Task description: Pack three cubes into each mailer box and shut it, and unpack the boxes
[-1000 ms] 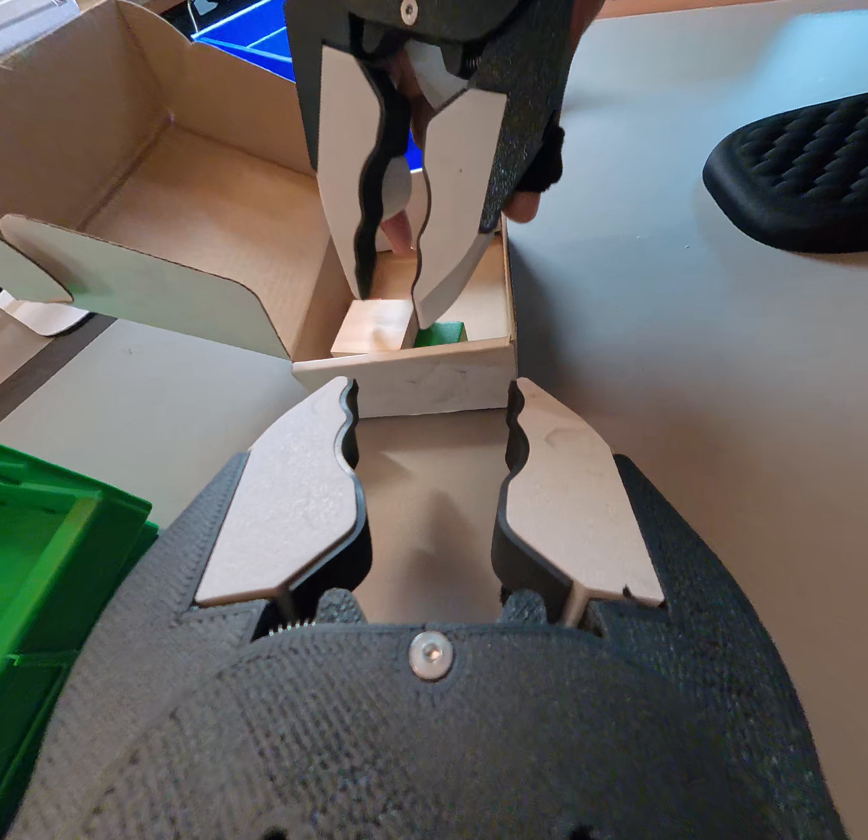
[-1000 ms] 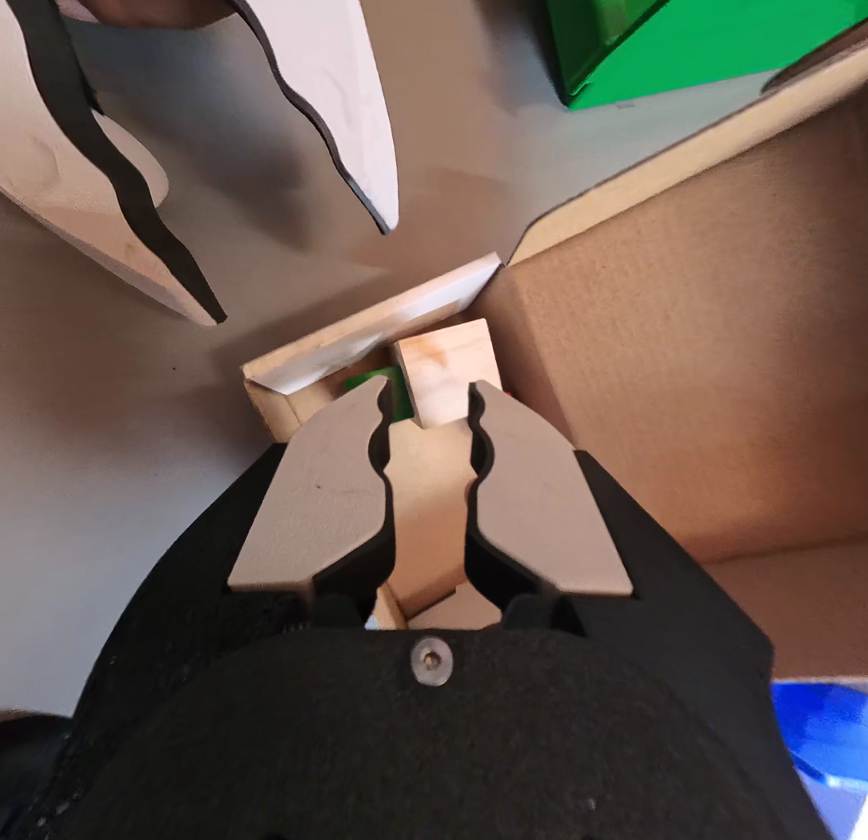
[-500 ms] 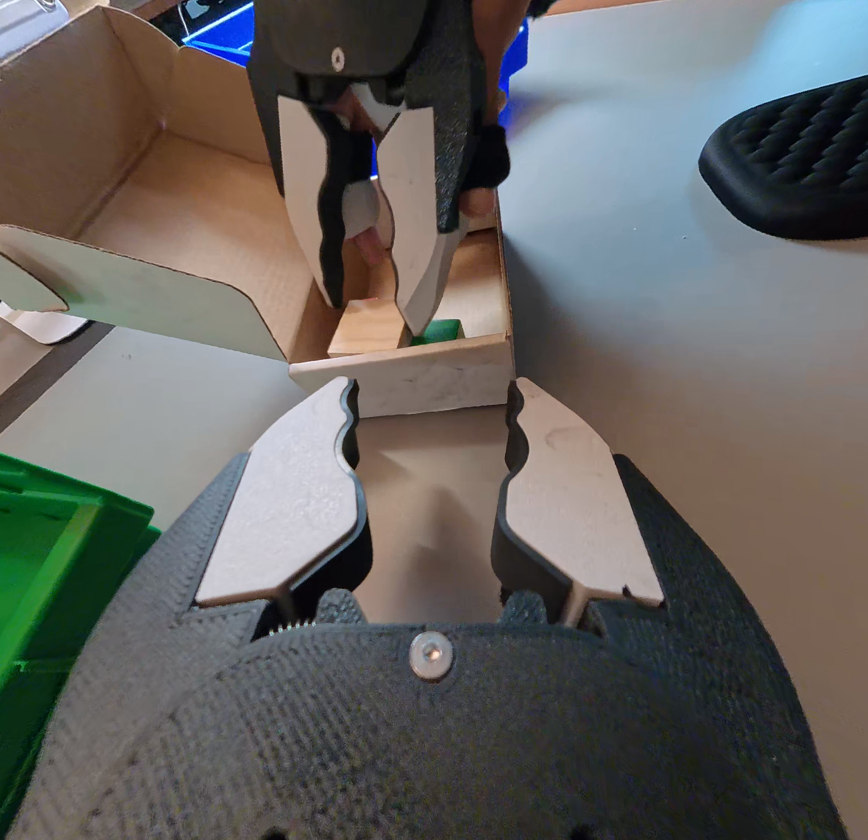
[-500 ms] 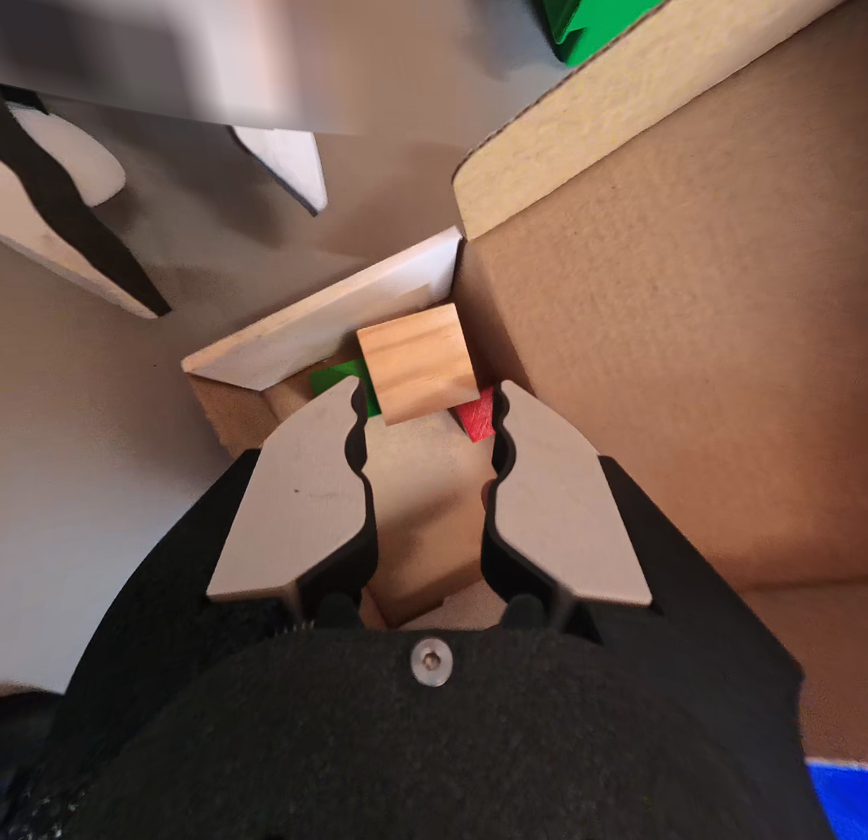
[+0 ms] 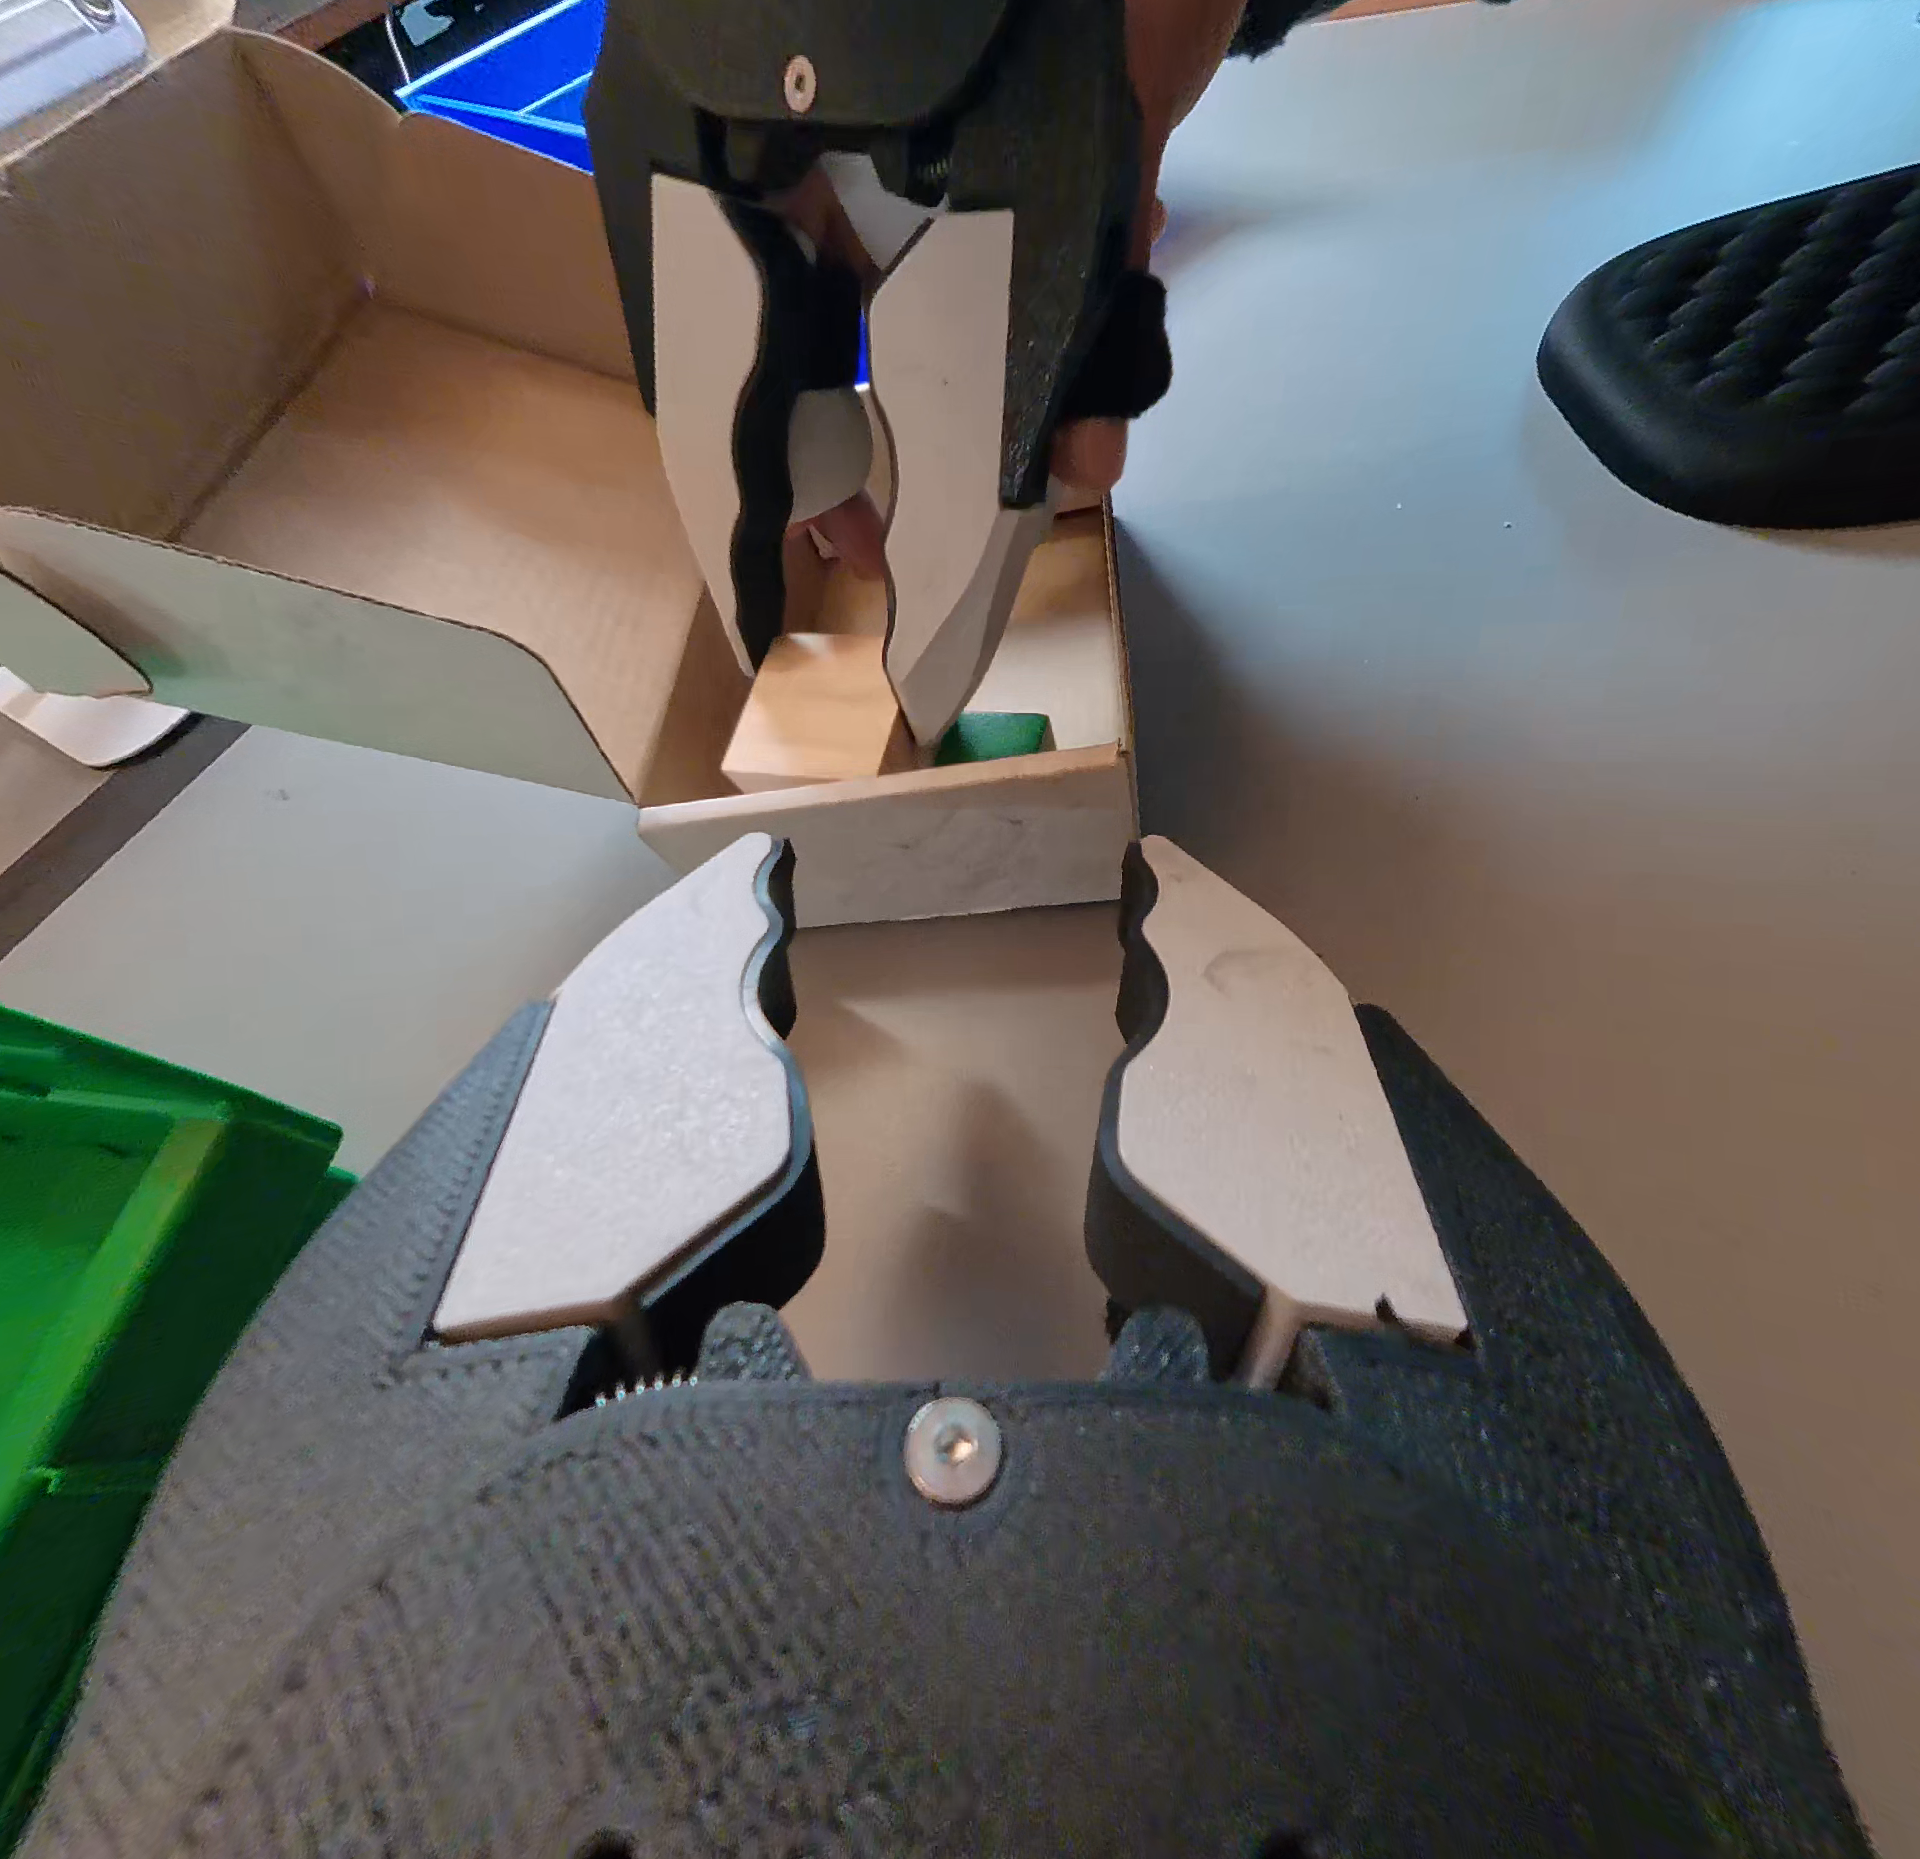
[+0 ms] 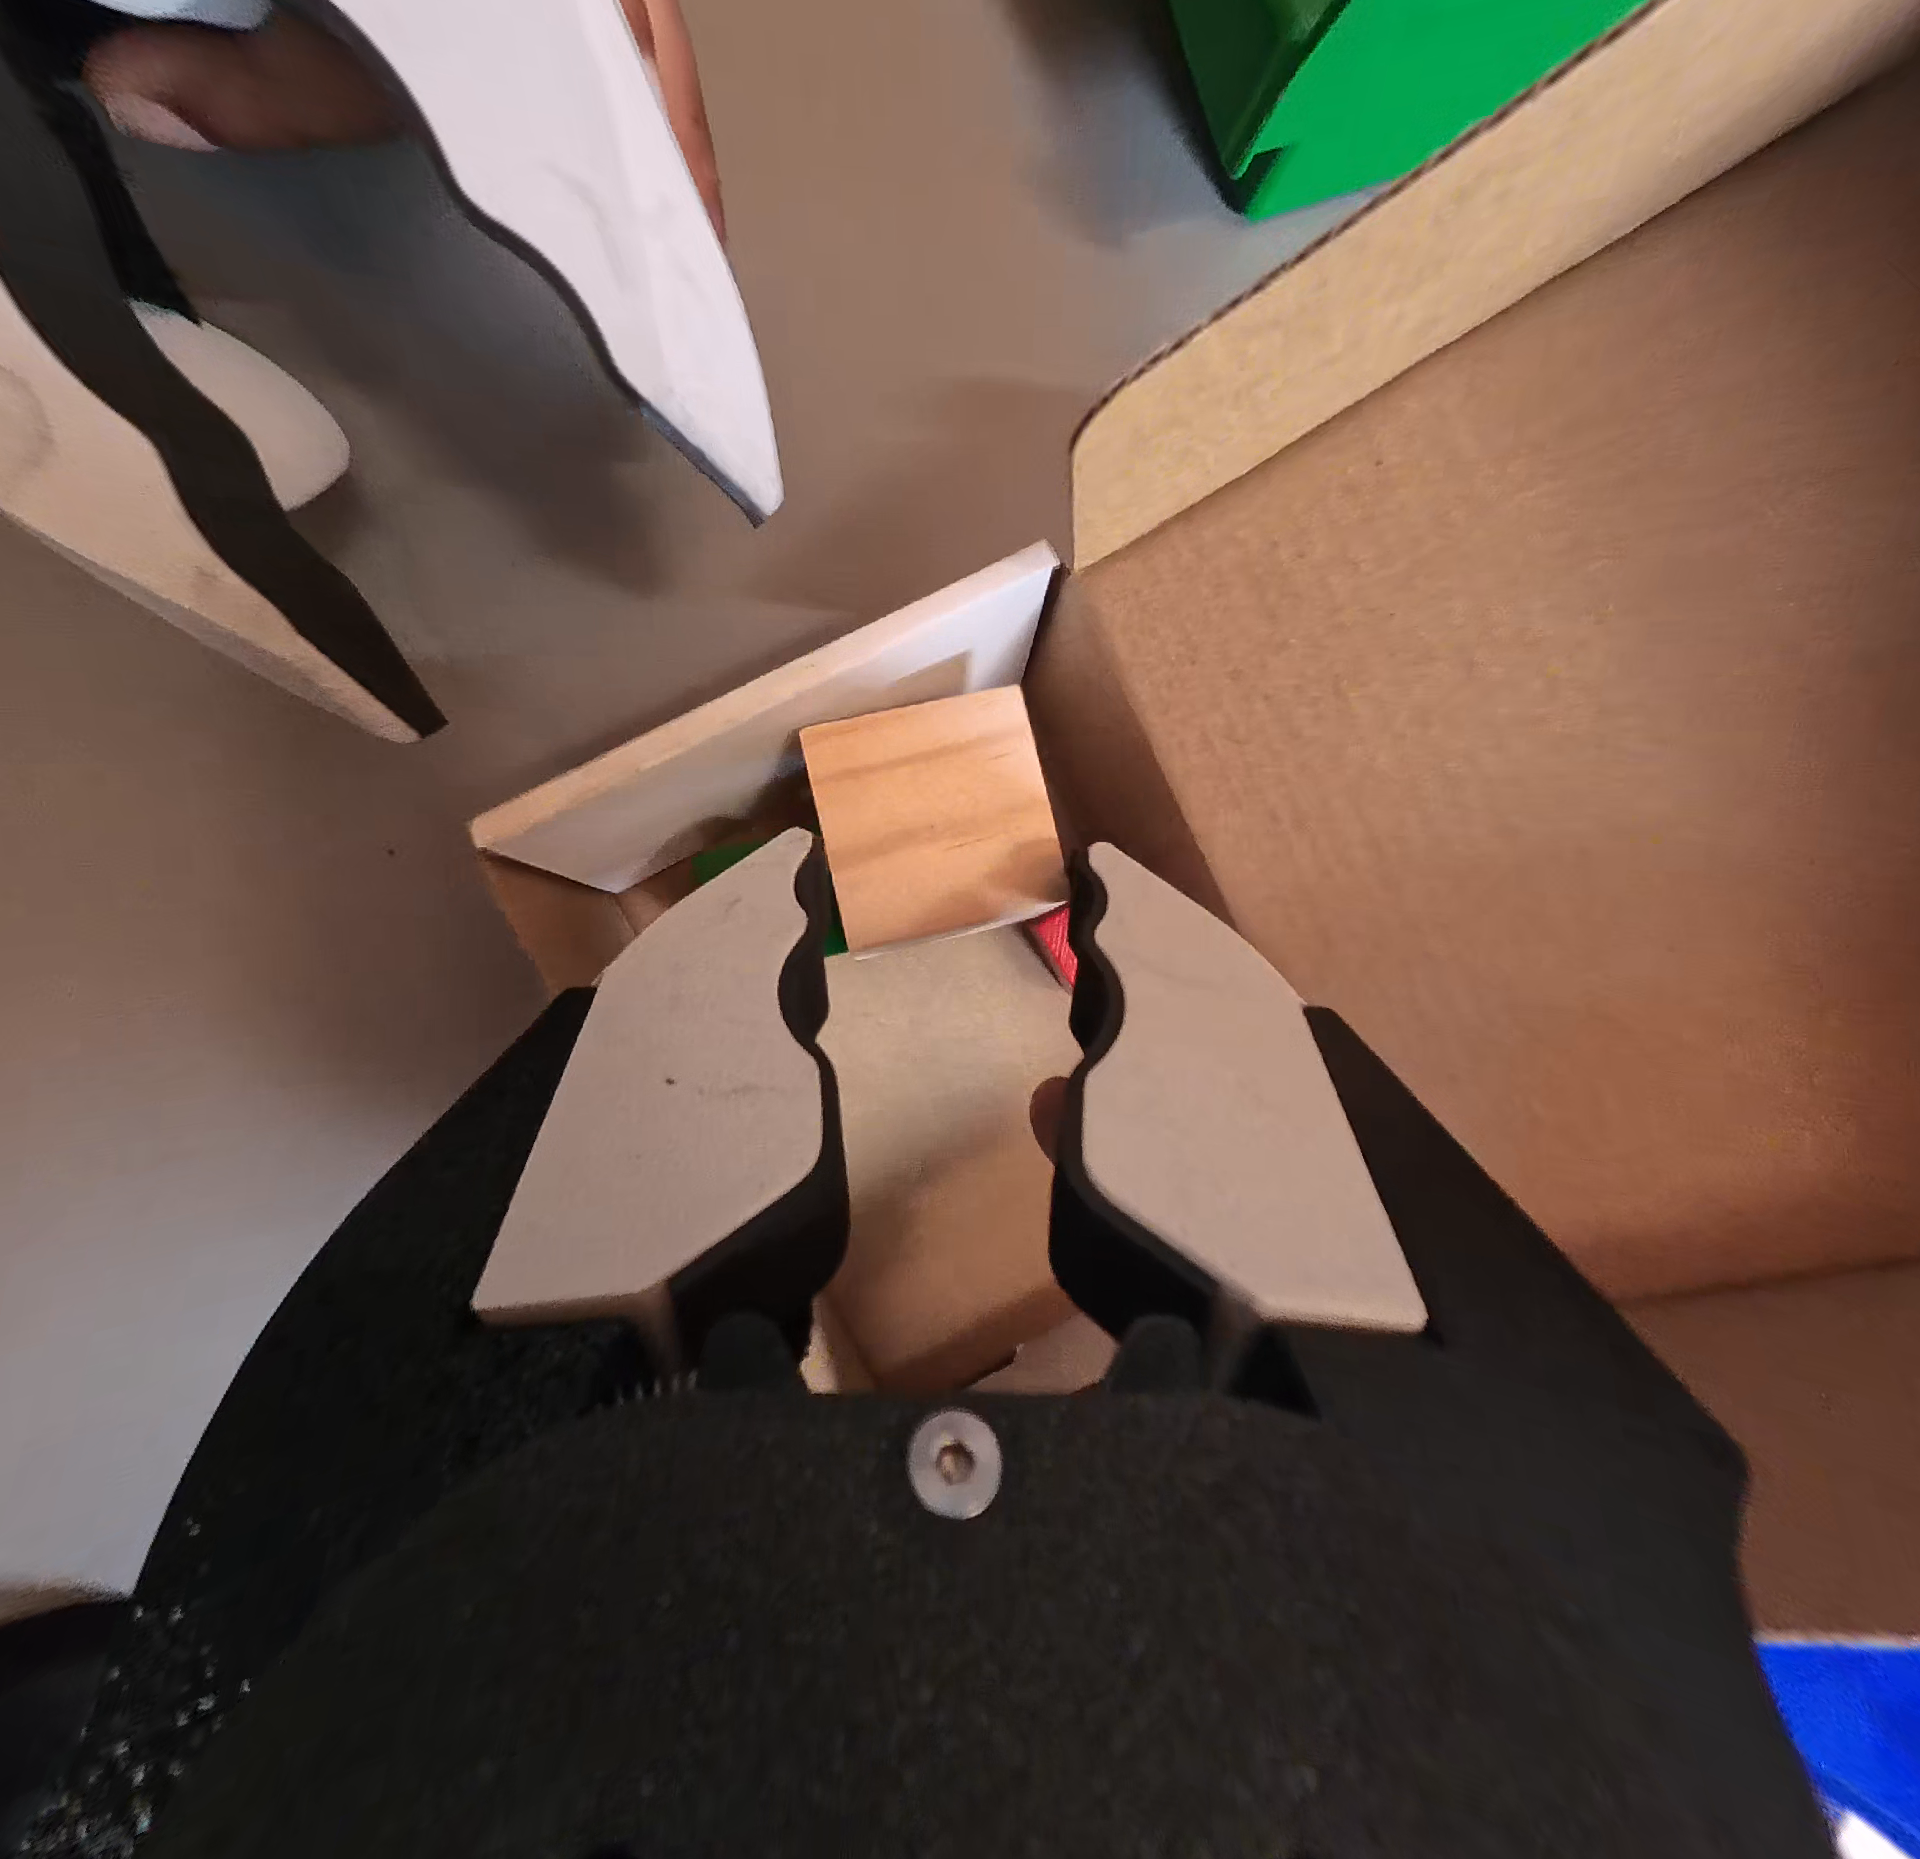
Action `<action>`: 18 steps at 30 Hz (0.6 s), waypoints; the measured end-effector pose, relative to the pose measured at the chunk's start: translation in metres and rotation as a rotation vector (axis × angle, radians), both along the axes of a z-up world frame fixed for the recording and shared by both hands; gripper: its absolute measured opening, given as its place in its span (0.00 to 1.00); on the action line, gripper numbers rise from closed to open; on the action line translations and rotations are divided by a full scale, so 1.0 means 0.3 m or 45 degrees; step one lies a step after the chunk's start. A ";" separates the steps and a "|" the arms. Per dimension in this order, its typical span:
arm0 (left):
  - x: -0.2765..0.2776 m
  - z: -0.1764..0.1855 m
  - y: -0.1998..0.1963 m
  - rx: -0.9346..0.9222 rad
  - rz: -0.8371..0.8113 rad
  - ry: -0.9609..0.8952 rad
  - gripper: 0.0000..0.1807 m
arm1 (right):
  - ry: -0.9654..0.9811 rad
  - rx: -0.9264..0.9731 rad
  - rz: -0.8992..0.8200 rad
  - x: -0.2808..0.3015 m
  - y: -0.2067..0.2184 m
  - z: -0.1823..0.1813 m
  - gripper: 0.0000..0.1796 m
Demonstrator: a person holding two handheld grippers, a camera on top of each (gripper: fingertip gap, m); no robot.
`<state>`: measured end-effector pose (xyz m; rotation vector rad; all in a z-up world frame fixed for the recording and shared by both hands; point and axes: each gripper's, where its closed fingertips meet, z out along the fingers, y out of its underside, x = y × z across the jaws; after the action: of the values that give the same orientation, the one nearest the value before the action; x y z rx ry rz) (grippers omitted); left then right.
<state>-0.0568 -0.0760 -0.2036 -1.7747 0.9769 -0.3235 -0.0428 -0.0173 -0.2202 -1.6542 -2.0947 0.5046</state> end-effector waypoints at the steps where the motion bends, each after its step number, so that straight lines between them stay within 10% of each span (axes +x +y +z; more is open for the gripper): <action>1: 0.000 0.000 0.001 -0.001 0.001 -0.002 0.33 | 0.013 -0.003 -0.004 0.002 -0.002 0.008 0.24; 18: 0.003 -0.003 0.000 0.003 0.002 0.004 0.33 | 0.281 0.133 -0.368 0.333 0.284 0.371 0.25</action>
<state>-0.0558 -0.0762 -0.2043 -1.7743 0.9772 -0.3187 0.0572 0.0680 -0.1088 -1.7175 -1.6627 0.4521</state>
